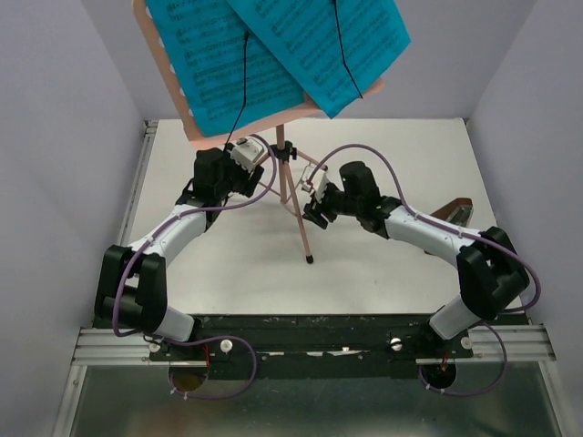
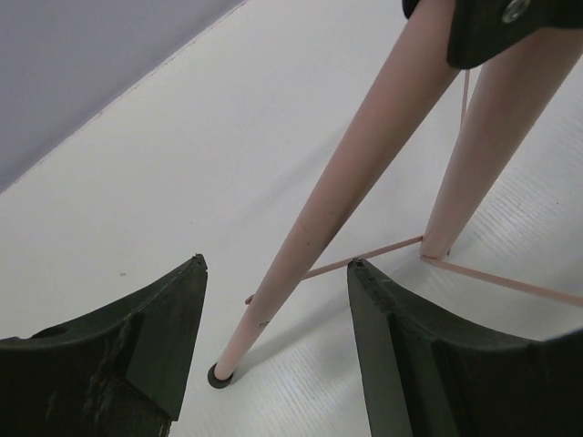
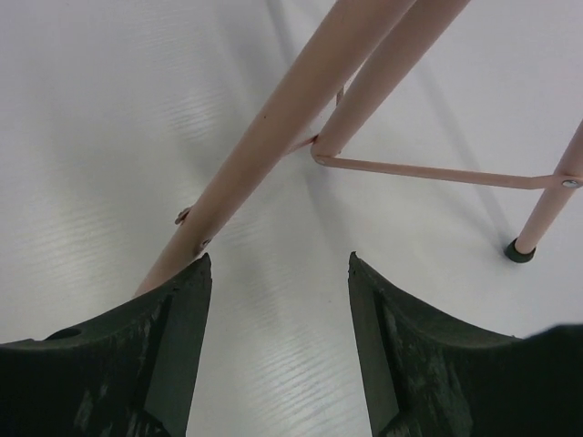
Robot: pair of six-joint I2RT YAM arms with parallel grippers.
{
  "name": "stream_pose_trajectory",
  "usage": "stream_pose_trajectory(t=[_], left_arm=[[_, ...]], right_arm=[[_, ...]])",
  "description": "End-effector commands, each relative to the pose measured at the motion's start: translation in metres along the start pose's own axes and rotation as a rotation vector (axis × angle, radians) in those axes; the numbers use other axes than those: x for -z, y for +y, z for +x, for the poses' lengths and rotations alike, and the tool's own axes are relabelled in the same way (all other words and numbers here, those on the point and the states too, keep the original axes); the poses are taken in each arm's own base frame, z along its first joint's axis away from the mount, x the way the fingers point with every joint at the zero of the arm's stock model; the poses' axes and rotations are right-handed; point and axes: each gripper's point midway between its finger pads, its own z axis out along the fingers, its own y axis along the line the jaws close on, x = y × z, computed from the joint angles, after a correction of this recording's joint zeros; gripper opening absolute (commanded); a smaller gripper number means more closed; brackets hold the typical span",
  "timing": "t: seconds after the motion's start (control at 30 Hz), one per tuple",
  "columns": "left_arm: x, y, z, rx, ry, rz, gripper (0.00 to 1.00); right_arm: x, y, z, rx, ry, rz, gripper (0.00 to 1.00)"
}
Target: Pack up the instrument practice props
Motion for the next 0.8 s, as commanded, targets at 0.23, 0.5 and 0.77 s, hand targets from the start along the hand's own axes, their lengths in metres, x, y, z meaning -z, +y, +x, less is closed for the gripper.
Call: stream_pose_trajectory(t=[0.23,0.5,0.77], left_arm=[[0.014,0.000,0.012,-0.012,0.046,-0.011,0.73],[0.016,-0.005,0.014,0.002,0.092,0.028,0.74],[0.013,0.001,0.011,-0.022,0.106,0.036,0.71]], right_arm=[[0.017,-0.082,-0.022,-0.047,-0.127,0.059,0.72],[-0.012,-0.101,-0.048,0.053,-0.255,-0.074,0.74],[-0.043,-0.130,-0.058,0.047,-0.298,-0.059,0.73]])
